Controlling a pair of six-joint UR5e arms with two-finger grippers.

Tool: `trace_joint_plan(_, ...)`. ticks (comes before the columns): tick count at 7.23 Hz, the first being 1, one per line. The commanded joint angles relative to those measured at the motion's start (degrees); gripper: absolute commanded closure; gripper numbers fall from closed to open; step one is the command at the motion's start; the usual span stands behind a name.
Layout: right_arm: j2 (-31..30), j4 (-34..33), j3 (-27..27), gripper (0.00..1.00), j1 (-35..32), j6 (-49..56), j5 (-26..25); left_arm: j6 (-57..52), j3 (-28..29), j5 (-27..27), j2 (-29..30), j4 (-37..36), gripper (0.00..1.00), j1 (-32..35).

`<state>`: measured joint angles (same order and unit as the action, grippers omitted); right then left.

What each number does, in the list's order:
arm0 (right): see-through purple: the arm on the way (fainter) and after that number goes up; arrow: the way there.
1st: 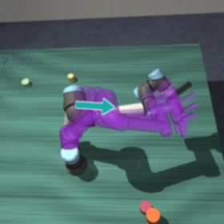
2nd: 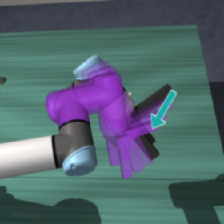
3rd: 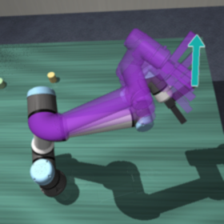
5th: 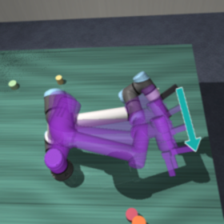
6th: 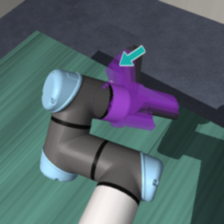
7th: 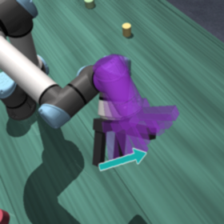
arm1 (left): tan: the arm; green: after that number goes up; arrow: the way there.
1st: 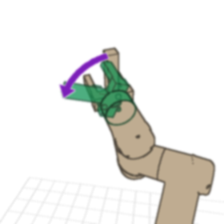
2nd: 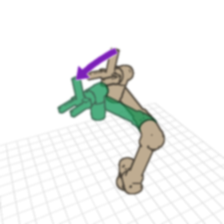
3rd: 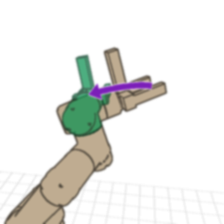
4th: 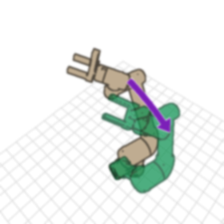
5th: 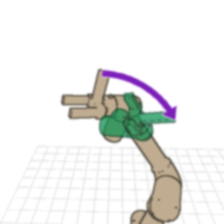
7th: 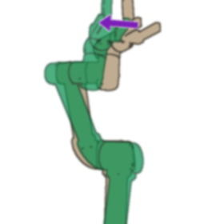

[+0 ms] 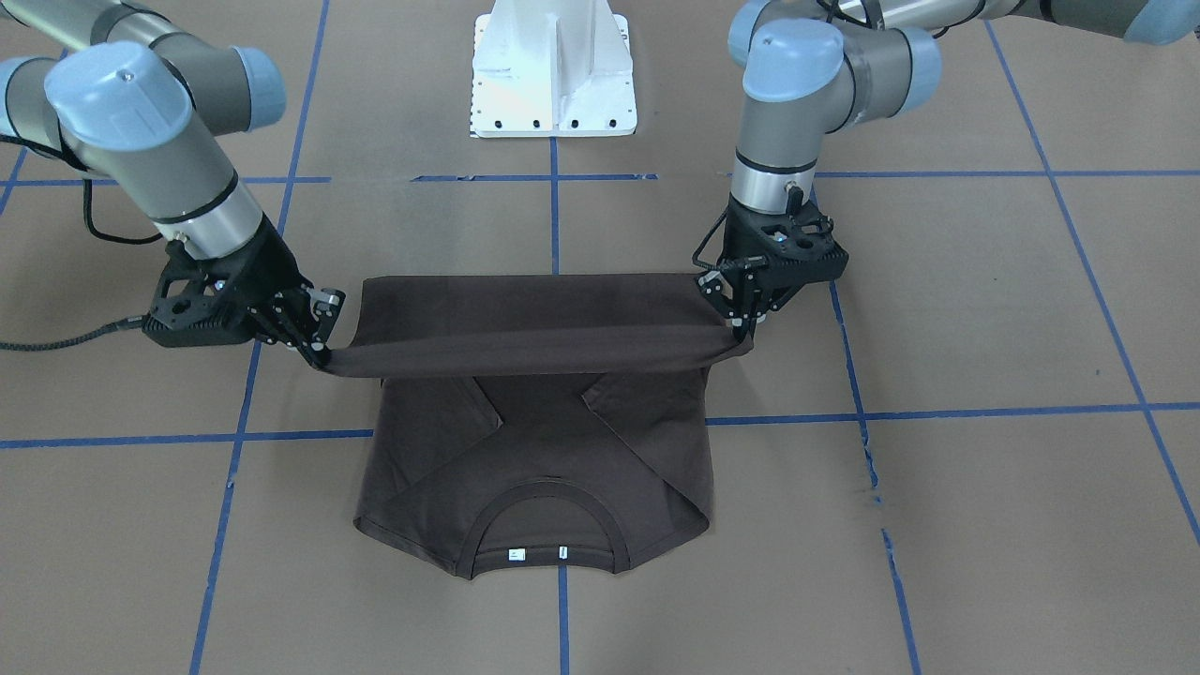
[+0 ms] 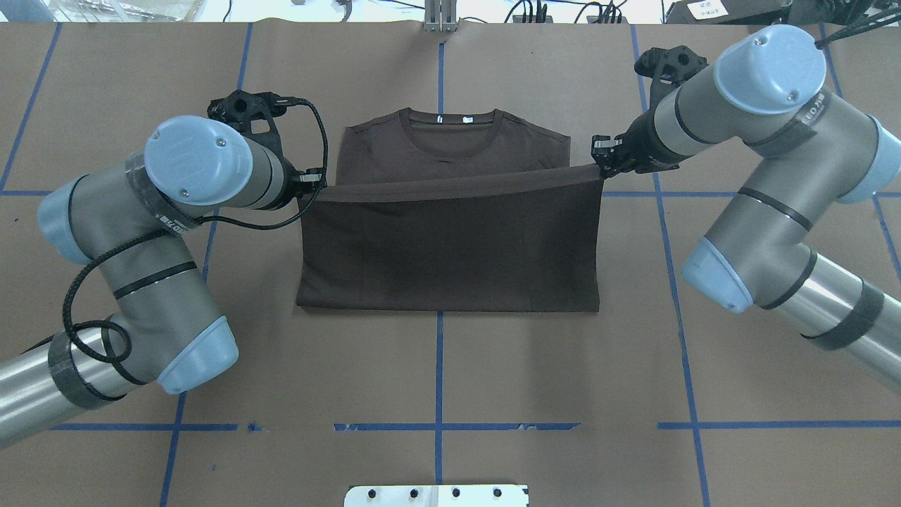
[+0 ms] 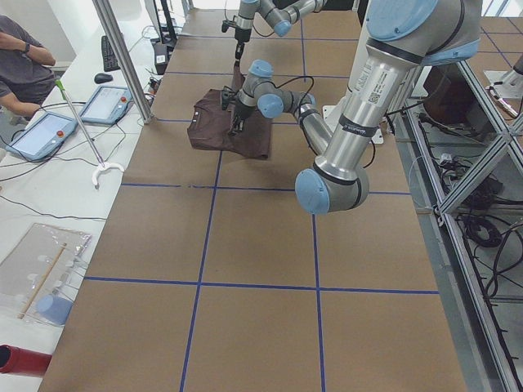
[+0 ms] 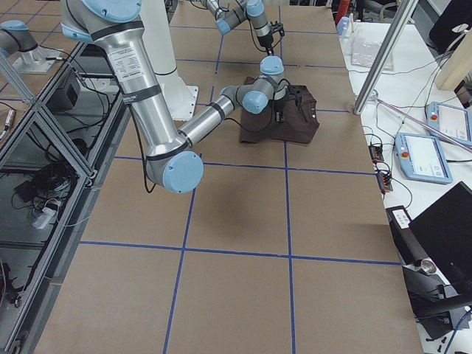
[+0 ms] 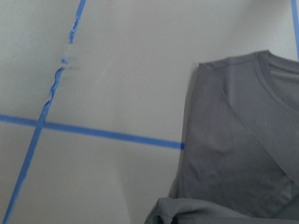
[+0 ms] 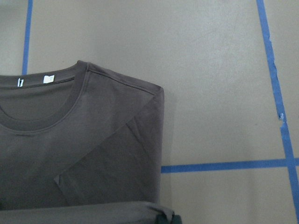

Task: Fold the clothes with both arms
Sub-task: 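Lift the hem with both grippers and fold it toward the collar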

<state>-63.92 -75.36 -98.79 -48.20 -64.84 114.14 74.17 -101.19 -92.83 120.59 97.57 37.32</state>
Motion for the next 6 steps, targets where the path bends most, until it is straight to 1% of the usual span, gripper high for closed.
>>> trace_joint_plan(1, 7.0, 0.1, 10.0, 1.0, -1.7, 0.4, 0.2, -0.2, 9.5, 0.1, 5.5, 4.7, 1.0, 2.3)
trace_joint_plan(2, 10.6, 0.1, 14.7, 1.0, -2.3, 1.3, 0.2, -0.4, 13.6, 0.1, 7.0, 8.0, 1.0, 3.3)
trace_joint_plan(3, 12.2, 0.2, 17.5, 1.0, -2.5, 1.4, 0.2, -2.0, 16.6, 0.4, 7.7, 10.4, 1.0, 3.7)
trace_joint_plan(4, 12.4, 2.7, 19.4, 1.0, -2.8, 1.4, 0.1, -2.2, 19.2, 0.5, 8.2, 12.2, 1.0, 4.2)
trace_joint_plan(5, 12.3, 7.7, 22.7, 1.0, -3.1, 1.1, 0.2, -2.2, 21.4, 0.5, 9.0, 13.8, 1.0, 4.4)
trace_joint_plan(6, 12.3, 8.5, 23.9, 1.0, -3.2, 1.2, 0.2, -2.2, 22.3, 0.5, 9.4, 13.9, 1.0, 4.8)
